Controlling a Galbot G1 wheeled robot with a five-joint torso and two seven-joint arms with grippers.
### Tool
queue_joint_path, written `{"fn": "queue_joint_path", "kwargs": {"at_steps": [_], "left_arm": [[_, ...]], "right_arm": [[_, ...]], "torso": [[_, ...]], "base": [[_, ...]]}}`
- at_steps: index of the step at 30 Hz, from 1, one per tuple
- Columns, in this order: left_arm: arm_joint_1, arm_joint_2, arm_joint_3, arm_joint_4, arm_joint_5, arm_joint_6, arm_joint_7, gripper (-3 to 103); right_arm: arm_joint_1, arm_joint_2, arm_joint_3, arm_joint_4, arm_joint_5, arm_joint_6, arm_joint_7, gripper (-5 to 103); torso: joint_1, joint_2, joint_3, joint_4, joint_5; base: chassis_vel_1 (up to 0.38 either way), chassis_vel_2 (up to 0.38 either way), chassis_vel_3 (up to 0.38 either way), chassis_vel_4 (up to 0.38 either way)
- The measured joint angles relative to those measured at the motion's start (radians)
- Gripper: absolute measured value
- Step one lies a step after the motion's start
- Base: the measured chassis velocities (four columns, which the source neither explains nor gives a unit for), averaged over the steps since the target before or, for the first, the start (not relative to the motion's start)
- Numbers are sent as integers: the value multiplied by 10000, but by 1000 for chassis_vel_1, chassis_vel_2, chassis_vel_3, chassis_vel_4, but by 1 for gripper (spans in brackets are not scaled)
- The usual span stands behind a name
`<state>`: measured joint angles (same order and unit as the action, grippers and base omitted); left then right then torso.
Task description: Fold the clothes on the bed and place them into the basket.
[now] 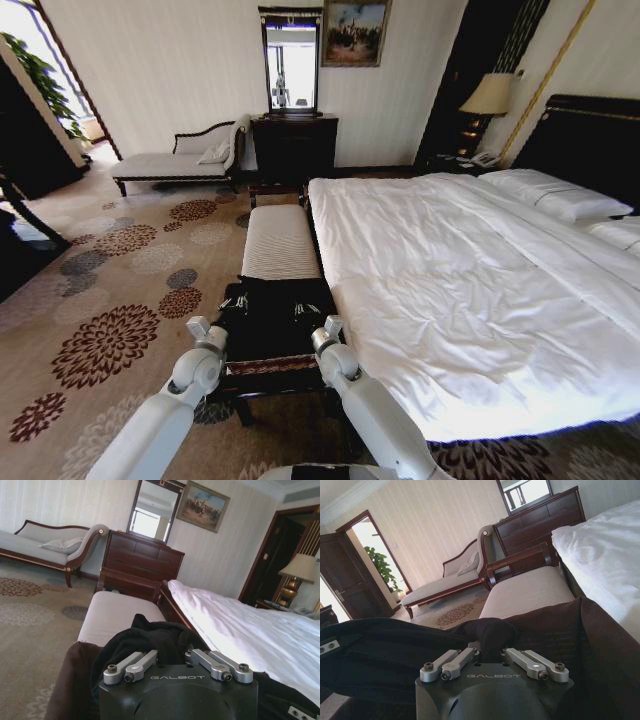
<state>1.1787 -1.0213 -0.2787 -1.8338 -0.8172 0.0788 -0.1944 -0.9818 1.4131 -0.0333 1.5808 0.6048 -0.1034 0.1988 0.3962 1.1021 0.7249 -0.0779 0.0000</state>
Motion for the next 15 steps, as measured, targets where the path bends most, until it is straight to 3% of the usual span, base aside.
{"fn": "queue_joint_path", "kwargs": {"at_steps": [1,2,4,5,6,7,9,11,15], "left_arm": [[0,-5,6,43,75,44,-13,13],[3,-21,18,161,238,119,-42,18],[10,-29,19,211,292,146,-64,24],[30,-40,18,253,341,172,-105,29],[112,-45,-44,250,369,241,-140,41],[128,-45,-59,236,377,250,-140,46],[140,-44,-69,224,383,256,-140,52],[150,-43,-71,192,390,268,-141,62],[149,-43,-69,132,390,279,-174,74]], "right_arm": [[-18,-10,1,-4,0,-3,-10,9],[-65,-14,4,-28,-6,-11,-39,20],[-86,-14,5,-43,-10,-14,-55,20],[-122,-12,9,-65,-5,-16,-99,25],[-190,-14,11,-74,43,9,-181,42],[-197,-14,12,-74,46,15,-186,48],[-199,-14,18,-72,50,16,-186,48],[-199,-9,27,-41,60,16,-184,59],[-205,-6,46,39,62,16,-167,76]], "torso": [[0,0,0,0,0],[0,0,0,0,0],[0,0,0,0,0],[0,0,0,1,0],[0,0,-2,2,0],[-1,0,-2,1,0],[-1,1,-2,1,1],[0,1,-2,1,1],[0,0,-2,1,0]], "base": [[0,0,0,0],[0,0,0,0],[0,0,0,0],[0,0,0,0],[0,0,0,0],[0,0,0,0],[0,0,0,0],[0,0,0,0],[0,0,0,0]]}}
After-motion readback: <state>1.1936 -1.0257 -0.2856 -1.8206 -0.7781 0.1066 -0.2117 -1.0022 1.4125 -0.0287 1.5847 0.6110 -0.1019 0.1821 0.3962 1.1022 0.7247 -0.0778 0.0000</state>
